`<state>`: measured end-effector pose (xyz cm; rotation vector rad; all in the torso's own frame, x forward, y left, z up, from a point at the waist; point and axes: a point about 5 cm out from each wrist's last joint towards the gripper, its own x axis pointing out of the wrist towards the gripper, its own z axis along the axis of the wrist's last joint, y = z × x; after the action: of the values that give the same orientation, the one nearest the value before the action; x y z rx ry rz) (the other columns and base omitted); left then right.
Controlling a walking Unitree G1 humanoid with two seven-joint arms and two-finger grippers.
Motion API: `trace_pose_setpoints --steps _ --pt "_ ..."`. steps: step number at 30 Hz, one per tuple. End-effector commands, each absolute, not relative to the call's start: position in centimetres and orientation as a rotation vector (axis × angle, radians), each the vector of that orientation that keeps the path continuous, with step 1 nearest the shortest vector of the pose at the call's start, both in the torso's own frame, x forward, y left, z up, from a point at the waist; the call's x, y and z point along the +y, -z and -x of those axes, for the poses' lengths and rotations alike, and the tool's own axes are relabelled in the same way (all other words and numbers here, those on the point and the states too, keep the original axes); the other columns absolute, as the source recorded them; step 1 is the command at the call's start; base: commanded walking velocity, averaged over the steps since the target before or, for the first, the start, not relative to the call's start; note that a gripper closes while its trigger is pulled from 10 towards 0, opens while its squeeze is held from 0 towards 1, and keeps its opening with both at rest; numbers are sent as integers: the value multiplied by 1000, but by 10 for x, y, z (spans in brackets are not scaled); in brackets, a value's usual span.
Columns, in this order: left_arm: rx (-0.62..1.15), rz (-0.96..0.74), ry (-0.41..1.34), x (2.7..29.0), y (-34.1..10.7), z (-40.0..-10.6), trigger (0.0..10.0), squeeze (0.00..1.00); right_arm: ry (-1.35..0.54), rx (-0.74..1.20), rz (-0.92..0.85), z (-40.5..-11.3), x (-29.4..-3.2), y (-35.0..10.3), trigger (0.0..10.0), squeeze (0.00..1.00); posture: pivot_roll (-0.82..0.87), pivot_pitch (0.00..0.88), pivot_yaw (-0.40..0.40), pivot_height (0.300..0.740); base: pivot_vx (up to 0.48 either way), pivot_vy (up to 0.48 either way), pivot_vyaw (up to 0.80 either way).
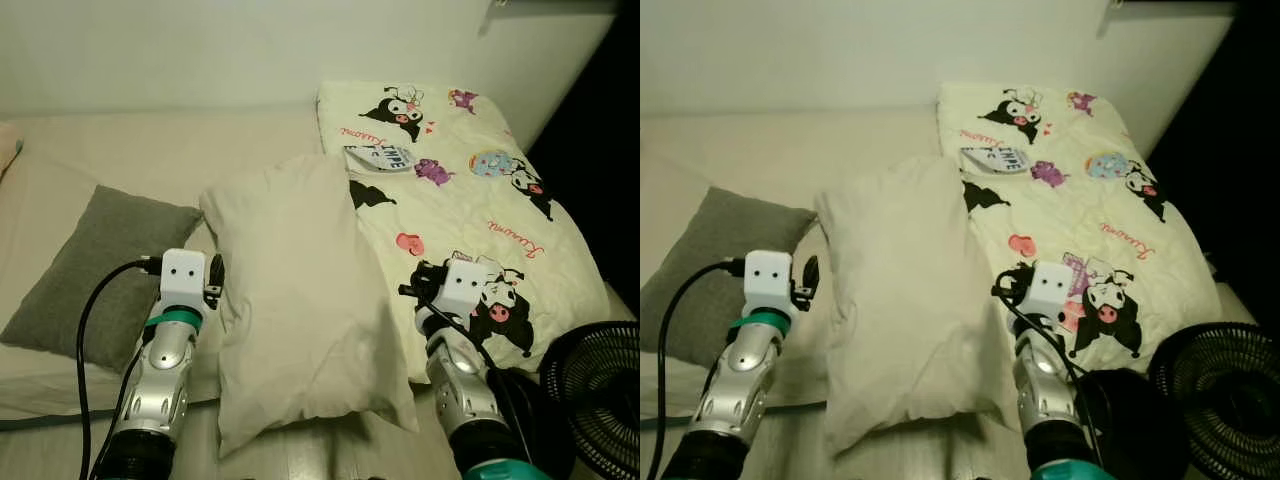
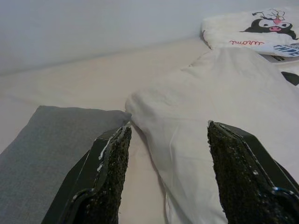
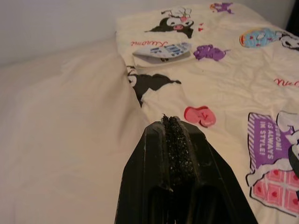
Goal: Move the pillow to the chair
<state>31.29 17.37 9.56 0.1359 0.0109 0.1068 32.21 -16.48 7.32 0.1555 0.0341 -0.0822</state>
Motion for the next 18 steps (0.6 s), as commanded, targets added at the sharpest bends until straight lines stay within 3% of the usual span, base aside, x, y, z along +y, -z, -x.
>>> trace_pose_setpoints --steps 1,18 --pt "23 -131 -103 174 -92 -311 10000 0 66 62 -155 -322 -160 -69 10000 0 31 29 30 740 0 0 0" --pt "6 -124 -64 169 -94 -313 10000 0 67 73 -162 -320 -158 -65 10000 0 23 4 45 740 275 0 0"
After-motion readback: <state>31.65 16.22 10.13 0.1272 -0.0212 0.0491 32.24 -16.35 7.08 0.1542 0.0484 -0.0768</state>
